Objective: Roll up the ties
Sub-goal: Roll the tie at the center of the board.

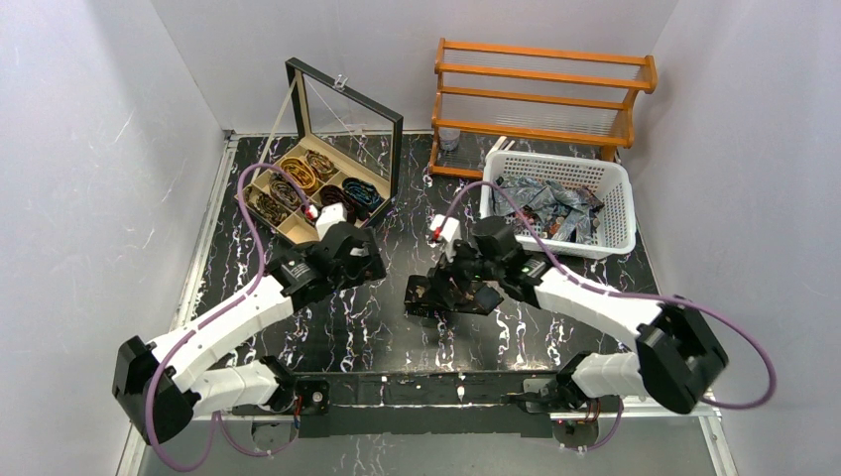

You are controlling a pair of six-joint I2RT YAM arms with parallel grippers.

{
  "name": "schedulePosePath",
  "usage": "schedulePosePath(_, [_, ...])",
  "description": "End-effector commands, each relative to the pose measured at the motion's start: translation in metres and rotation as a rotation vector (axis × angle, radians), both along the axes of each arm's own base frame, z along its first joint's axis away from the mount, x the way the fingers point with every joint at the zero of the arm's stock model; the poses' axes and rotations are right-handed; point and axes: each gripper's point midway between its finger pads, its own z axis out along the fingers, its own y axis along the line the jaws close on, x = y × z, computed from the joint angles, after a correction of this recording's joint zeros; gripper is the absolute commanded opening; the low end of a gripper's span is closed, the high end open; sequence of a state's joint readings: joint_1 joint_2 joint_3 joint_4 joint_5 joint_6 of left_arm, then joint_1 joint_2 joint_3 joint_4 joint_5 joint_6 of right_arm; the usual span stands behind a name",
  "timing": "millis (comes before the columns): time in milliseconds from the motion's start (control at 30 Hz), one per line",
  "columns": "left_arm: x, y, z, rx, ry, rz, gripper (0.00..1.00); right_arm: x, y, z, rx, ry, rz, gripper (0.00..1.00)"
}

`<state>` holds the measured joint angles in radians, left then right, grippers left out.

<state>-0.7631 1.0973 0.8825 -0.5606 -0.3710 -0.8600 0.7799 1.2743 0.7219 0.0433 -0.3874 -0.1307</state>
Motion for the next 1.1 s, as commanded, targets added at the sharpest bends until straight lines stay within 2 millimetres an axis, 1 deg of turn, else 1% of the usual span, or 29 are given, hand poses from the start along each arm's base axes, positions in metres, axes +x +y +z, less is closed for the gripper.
schedulePosePath(0, [-0.017,0.021,-0.013,-0.034,0.06,0.023,0.94,0.006,0.012,-0.008,-0.103,-0.17,0.157,0.99])
schedulePosePath(33, [-0.019,0.025,-0.015,-0.036,0.064,0.034,0.94,0.008,0.016,-0.008,-0.09,-0.194,0.162,0.99])
schedulePosePath(100, [-0.023,0.03,-0.018,-0.046,0.066,0.044,0.95,0.007,0.016,-0.012,-0.095,-0.22,0.185,0.99])
schedulePosePath(200, [-0.026,0.035,-0.022,-0.044,0.074,0.049,0.95,0.002,0.017,-0.019,-0.107,-0.216,0.224,0.99])
schedulePosePath(300, [-0.028,0.037,-0.026,-0.034,0.087,0.051,0.95,0.001,0.015,-0.032,-0.146,-0.208,0.243,0.99])
schedulePosePath(367, [-0.029,0.037,-0.026,-0.031,0.09,0.05,0.96,0.006,0.012,-0.041,-0.181,-0.211,0.231,0.99])
schedulePosePath(500, [-0.028,0.037,-0.025,-0.035,0.085,0.051,0.96,0.003,0.013,-0.05,-0.194,-0.203,0.268,0.99])
schedulePosePath(600, [-0.029,0.038,-0.027,-0.03,0.089,0.05,0.96,0.0,0.015,-0.064,-0.208,-0.168,0.292,0.99])
schedulePosePath(767, [-0.032,0.041,-0.029,-0.027,0.095,0.056,0.96,0.002,0.012,-0.09,-0.263,-0.143,0.296,0.98])
schedulePosePath(800, [-0.032,0.041,-0.029,-0.025,0.094,0.057,0.96,0.002,0.013,-0.093,-0.267,-0.146,0.304,0.96])
schedulePosePath(833, [-0.033,0.043,-0.03,-0.022,0.095,0.06,0.96,0.002,0.013,-0.095,-0.266,-0.147,0.307,0.92])
schedulePosePath(900, [-0.033,0.045,-0.031,-0.016,0.093,0.068,0.96,-0.001,0.015,-0.098,-0.262,-0.144,0.327,0.82])
schedulePosePath(1000, [-0.035,0.049,-0.034,-0.014,0.097,0.084,0.96,-0.012,0.021,-0.103,-0.263,-0.125,0.36,0.68])
schedulePosePath(1067, [-0.037,0.051,-0.035,-0.014,0.097,0.095,0.96,-0.025,0.028,-0.105,-0.257,-0.106,0.389,0.63])
